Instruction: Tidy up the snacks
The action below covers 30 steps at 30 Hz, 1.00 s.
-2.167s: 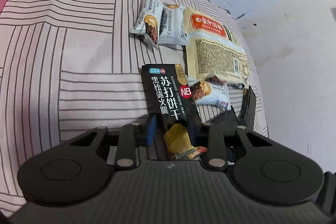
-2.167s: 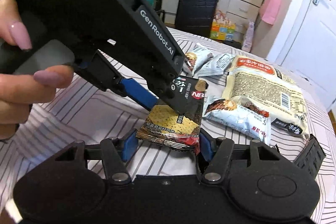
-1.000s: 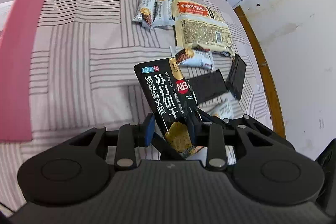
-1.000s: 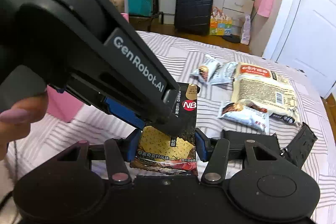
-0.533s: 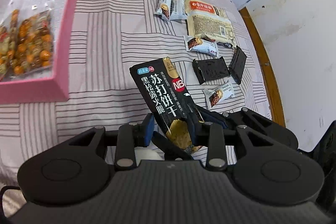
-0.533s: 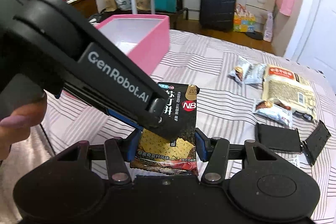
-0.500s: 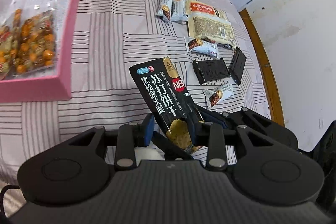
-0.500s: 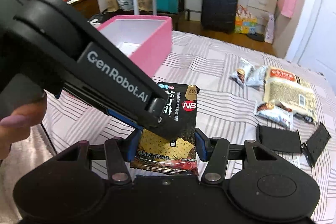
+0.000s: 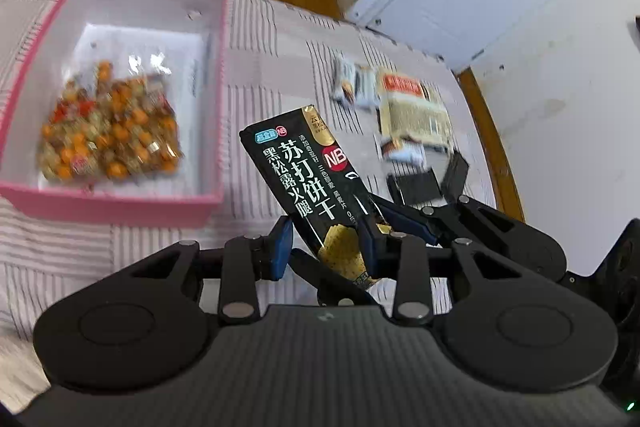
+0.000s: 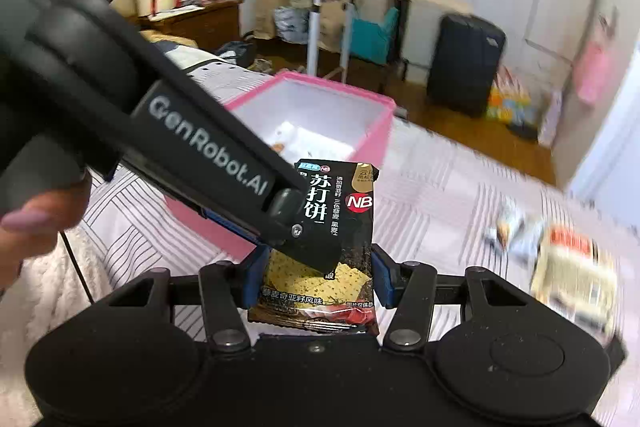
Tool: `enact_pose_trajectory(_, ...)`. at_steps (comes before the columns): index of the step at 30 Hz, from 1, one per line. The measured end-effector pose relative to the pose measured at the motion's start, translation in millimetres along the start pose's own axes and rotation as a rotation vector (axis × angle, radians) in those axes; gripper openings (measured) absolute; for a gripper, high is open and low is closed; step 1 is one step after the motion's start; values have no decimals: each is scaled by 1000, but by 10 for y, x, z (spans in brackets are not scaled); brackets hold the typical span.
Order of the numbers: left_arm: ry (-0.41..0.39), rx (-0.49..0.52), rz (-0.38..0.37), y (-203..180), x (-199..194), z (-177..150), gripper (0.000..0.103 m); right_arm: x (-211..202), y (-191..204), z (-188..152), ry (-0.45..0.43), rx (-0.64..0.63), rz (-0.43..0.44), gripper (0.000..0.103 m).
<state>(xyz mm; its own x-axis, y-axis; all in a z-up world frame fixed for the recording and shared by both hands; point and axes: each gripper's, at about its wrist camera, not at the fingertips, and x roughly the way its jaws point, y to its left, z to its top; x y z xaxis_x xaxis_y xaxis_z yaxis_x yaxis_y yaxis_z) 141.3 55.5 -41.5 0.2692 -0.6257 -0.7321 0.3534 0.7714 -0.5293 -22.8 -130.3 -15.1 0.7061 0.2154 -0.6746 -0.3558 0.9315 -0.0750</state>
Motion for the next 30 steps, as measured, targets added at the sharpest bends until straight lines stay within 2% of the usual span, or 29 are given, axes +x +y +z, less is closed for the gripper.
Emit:
enact_pose_trajectory(2,-4,-42,-14,168,11,132,34,129,49,122,2,-45,-17,58)
enact_pose_trajectory(8,-33,-121,4,610,42,580,34,571,-49,502,-27,-37,52,58)
enact_pose_trajectory(10,-40,-147,4,759,82,746,34,724,-23,605,-35,-86,41,58)
enact_pose_trajectory(14,-58,-246,-15,1122,291,999,36,1108,-38,748,-48,-261,57,58)
enact_pose_trajectory(18,-77,-307,-14,1349,605,1146,37,1497,-216,891,39,-198,89,58)
enact_pose_trajectory(27,-63,-411,1,1763,928,1314,37,1988,5,959,89,-309,19,58)
enact_pose_trajectory(29,-47,-447,26,1819,969,1316,37,2030,42,984,96,-319,-4,65)
enact_pose_trajectory(30,-41,-446,47,1815,983,1308,37,2041,64,987,84,-320,-25,73)
